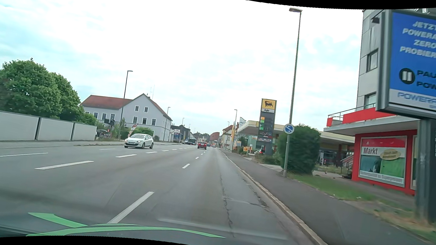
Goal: Follow the waypoints while adhering to traffic rules and regulations
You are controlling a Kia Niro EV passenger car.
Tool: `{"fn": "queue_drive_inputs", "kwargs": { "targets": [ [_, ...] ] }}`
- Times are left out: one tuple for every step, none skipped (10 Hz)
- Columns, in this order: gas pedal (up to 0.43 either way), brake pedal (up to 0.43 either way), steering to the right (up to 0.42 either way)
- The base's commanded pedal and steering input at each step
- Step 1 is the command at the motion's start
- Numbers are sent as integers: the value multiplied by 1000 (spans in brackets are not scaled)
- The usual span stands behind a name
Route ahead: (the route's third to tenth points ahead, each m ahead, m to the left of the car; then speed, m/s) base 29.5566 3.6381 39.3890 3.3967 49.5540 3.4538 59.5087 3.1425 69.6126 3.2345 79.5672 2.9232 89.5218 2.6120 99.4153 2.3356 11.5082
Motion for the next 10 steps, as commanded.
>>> {"fn": "queue_drive_inputs", "kwargs": {
  "targets": [
    [79,0,-2],
    [79,0,-2],
    [79,0,-1],
    [79,0,0],
    [79,0,0],
    [79,0,0],
    [79,0,0],
    [79,0,0],
    [79,0,0],
    [79,0,0]
  ]
}}
